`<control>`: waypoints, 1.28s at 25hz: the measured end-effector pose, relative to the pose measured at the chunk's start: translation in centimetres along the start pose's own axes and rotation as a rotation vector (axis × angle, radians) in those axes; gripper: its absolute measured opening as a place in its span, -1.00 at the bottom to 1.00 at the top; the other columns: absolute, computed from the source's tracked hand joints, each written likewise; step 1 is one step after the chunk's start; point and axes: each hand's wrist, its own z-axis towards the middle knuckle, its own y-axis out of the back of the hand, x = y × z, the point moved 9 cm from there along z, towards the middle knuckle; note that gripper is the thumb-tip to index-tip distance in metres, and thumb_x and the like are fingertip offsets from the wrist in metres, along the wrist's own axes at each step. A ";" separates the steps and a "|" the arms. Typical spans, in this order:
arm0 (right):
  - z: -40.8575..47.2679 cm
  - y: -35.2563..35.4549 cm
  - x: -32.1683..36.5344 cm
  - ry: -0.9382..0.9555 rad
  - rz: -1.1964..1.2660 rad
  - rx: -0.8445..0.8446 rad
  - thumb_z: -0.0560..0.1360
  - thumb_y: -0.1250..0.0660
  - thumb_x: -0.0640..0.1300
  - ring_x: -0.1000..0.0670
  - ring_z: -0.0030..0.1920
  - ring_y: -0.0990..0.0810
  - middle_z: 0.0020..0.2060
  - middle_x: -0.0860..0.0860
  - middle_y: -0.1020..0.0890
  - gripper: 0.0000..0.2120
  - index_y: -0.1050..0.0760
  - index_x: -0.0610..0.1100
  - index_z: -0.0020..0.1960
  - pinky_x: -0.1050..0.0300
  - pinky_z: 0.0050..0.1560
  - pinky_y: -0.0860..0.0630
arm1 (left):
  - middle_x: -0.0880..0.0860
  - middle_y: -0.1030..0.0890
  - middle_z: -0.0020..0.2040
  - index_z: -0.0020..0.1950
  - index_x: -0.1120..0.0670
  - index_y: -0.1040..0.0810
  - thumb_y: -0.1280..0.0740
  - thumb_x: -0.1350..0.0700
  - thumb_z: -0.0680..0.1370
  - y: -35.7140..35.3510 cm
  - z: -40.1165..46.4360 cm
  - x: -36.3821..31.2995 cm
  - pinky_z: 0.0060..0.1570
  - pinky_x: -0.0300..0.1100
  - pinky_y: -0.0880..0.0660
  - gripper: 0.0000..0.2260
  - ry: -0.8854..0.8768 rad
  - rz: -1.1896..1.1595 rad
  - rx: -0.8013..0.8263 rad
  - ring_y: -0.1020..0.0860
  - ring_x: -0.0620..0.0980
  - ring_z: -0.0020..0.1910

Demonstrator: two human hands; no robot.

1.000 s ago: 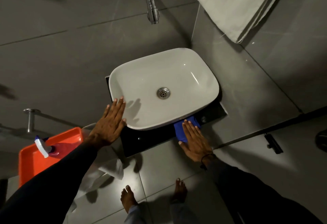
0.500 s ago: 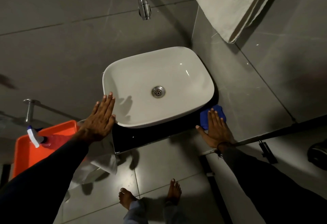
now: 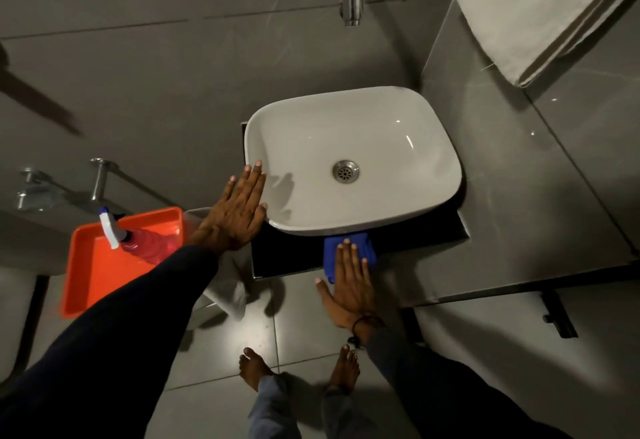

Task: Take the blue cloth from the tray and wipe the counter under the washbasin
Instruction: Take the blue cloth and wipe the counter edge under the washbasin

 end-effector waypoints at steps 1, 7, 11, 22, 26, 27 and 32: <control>-0.2 -0.9 2.0 0.038 -0.010 0.022 0.60 -0.04 0.25 -0.08 0.65 0.23 0.64 -0.06 0.22 -0.18 0.27 -0.13 0.64 -0.07 0.65 0.24 | 0.25 0.00 0.67 0.64 0.27 -0.03 0.19 -0.06 0.61 -0.2 0.1 -0.1 0.63 0.20 -0.06 -0.33 0.001 0.004 0.013 -0.02 0.24 0.67; -0.8 -4.5 11.7 0.263 -0.119 0.157 0.64 -0.10 0.05 -0.12 0.65 0.25 0.63 -0.12 0.23 -0.24 0.25 -0.20 0.63 -0.08 0.64 0.25 | 0.19 -0.05 0.68 0.65 0.23 -0.06 -0.13 0.00 0.72 -2.9 -3.3 4.3 0.64 0.05 0.01 -0.42 0.305 -0.449 -0.024 -0.01 0.16 0.67; -0.3 -3.5 12.7 0.330 -0.058 0.130 0.61 -0.18 -0.05 -0.07 0.66 0.08 0.66 -0.08 0.03 -0.28 0.08 -0.16 0.65 -0.03 0.66 0.11 | 0.28 -0.66 0.05 0.17 0.28 -0.59 -0.35 0.17 0.62 -8.2 -10.3 6.1 0.00 -0.02 -0.58 -0.79 0.712 -0.802 -0.044 -0.63 0.23 0.09; 0.5 -1.2 5.4 0.350 -0.246 0.088 0.64 -0.05 0.09 0.01 0.65 -0.03 0.65 -0.01 -0.06 -0.35 0.00 -0.12 0.64 -0.10 0.63 0.18 | 0.18 -0.48 0.27 0.30 0.15 -0.47 -0.27 -0.03 0.64 -9.8 -10.9 0.7 0.05 -0.07 -0.53 -0.68 0.743 -0.610 -0.086 -0.52 0.09 0.12; 0.6 1.7 -0.1 0.271 -0.219 0.007 0.63 -0.11 0.07 0.01 0.64 -0.11 0.63 0.00 -0.15 -0.37 -0.10 -0.14 0.63 -0.08 0.60 0.20 | 0.20 -0.34 0.54 0.53 0.14 -0.31 -0.23 -0.05 0.64 -9.1 -9.6 -0.3 0.45 0.17 -0.38 -0.50 0.614 -0.444 -0.012 -0.36 0.23 0.50; 0.7 2.3 -1.4 0.245 -0.219 0.005 0.63 -0.12 0.07 0.02 0.64 -0.11 0.63 0.01 -0.16 -0.37 -0.10 -0.14 0.63 -0.07 0.60 0.21 | 0.21 -0.33 0.55 0.53 0.14 -0.30 -0.24 -0.04 0.64 -9.3 -9.5 -0.5 0.46 0.17 -0.36 -0.49 0.600 -0.423 -0.005 -0.34 0.24 0.52; 0.8 5.0 -9.0 0.087 -0.265 0.019 0.66 -0.07 0.07 0.07 0.65 -0.02 0.65 0.04 -0.07 -0.38 -0.02 -0.09 0.65 -0.11 0.64 0.18 | 0.23 -0.42 0.42 0.43 0.14 -0.42 -0.29 0.00 0.59 -9.9 -9.6 -3.7 0.34 0.16 -0.43 -0.56 0.540 -0.230 -0.001 -0.43 0.27 0.37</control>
